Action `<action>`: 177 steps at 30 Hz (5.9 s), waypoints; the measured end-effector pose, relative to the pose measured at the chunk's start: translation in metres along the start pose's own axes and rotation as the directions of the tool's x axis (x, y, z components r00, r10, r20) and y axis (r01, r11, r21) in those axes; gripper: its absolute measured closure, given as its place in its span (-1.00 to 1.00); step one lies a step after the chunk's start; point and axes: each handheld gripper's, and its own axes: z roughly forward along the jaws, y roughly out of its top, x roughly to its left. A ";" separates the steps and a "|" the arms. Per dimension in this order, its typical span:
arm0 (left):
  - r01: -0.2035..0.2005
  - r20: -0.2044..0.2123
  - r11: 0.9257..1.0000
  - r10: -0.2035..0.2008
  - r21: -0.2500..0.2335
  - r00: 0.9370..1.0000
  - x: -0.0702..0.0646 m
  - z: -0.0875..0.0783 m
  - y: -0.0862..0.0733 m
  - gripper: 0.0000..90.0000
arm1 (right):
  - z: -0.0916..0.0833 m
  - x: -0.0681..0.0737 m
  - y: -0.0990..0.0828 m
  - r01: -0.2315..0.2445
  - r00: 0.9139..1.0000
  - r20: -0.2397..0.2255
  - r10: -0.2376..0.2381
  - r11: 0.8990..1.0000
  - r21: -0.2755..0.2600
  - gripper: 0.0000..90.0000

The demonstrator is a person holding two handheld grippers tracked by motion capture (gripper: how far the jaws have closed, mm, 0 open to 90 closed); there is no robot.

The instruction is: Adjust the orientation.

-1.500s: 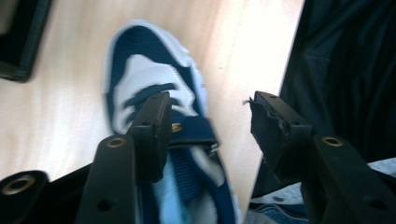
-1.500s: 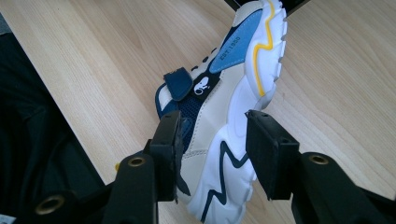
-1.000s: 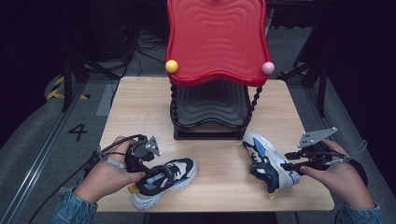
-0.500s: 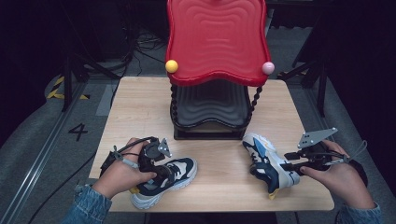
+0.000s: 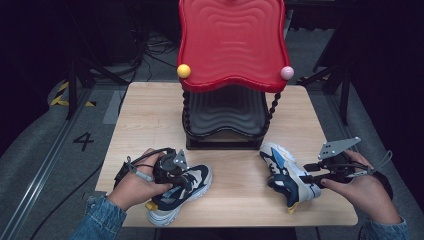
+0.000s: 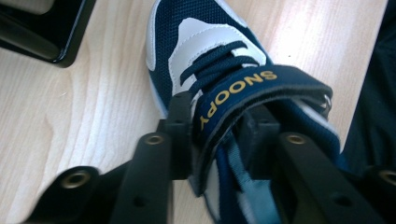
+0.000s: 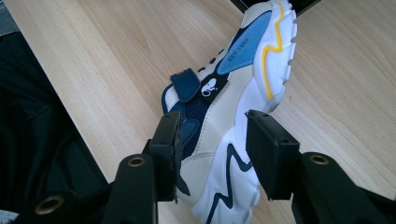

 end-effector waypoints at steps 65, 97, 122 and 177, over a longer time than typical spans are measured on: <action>0.288 -0.050 0.957 -0.287 0.017 0.957 0.005 -0.181 0.135 0.66 | -0.005 -0.028 -0.039 -0.106 0.994 -0.019 0.106 0.994 -0.001 0.28; 0.317 -0.114 0.948 -0.317 -0.025 0.941 0.009 -0.272 0.190 0.66 | -0.001 -0.042 -0.055 -0.155 0.987 -0.052 0.155 0.988 -0.005 0.28; 0.360 -0.298 0.916 -0.398 -0.176 0.867 0.090 -0.288 0.247 0.67 | -0.008 -0.052 -0.070 -0.192 0.979 -0.077 0.188 0.980 -0.042 0.28; 0.310 -0.460 0.923 -0.383 -0.229 0.801 0.138 -0.250 0.271 0.67 | 0.002 -0.053 -0.075 -0.210 0.975 -0.081 0.208 0.978 -0.006 0.27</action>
